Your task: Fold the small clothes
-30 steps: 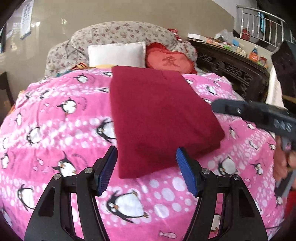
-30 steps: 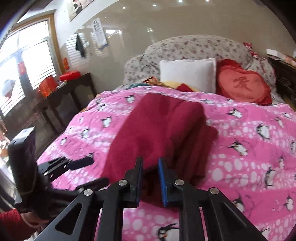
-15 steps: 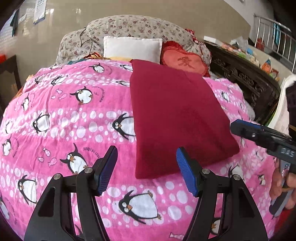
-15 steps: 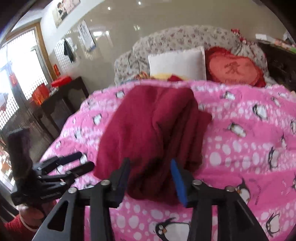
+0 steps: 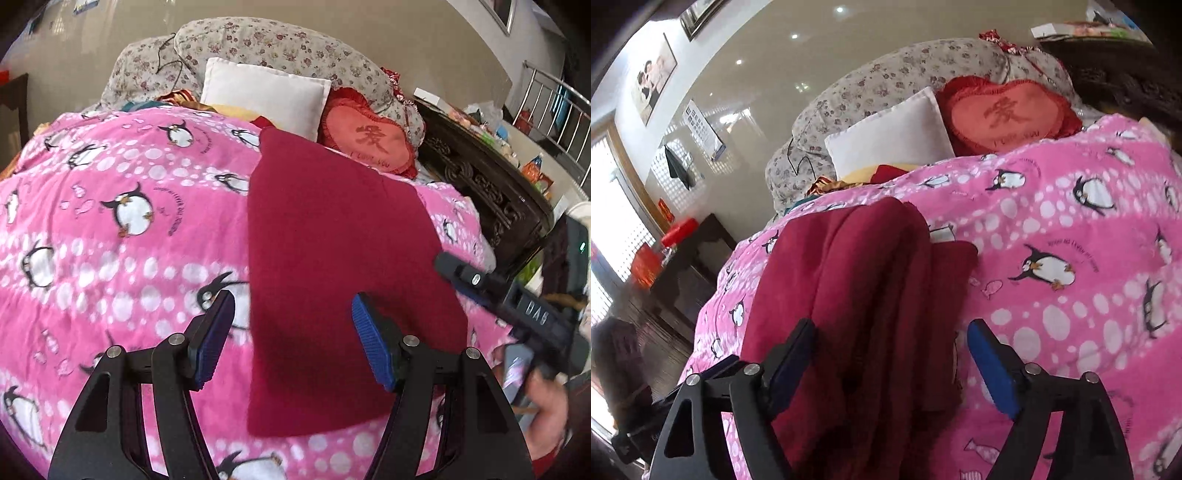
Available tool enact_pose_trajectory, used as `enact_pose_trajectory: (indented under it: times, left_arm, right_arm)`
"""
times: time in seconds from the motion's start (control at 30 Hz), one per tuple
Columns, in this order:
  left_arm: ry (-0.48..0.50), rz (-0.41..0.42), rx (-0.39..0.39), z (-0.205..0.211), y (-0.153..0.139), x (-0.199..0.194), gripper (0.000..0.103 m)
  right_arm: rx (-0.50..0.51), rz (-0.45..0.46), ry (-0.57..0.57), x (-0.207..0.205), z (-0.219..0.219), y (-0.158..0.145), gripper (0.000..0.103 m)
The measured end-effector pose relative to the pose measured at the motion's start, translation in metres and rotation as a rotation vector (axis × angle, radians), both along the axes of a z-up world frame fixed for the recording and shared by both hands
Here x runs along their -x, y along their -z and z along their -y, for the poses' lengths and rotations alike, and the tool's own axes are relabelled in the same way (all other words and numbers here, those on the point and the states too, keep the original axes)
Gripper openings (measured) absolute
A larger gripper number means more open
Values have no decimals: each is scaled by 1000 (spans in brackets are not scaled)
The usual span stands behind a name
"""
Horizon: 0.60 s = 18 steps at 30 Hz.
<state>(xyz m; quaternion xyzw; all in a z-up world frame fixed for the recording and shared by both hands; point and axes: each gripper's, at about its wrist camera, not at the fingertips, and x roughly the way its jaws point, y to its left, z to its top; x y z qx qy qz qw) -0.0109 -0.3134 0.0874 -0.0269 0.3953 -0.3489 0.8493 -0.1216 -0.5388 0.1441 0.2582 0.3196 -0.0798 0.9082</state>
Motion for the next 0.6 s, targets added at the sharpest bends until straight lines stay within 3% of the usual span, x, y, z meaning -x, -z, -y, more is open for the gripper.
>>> enact_pose_trajectory:
  times: [0.47,0.6]
  left_arm:
    - [40,-14,2,18,11,-21,76]
    - [46,-19,4,22,16,-28,85]
  right_arm:
    - [-107,-1,-54,-17,11,17,91]
    - [-118,6,-67,-22,13,22,93]
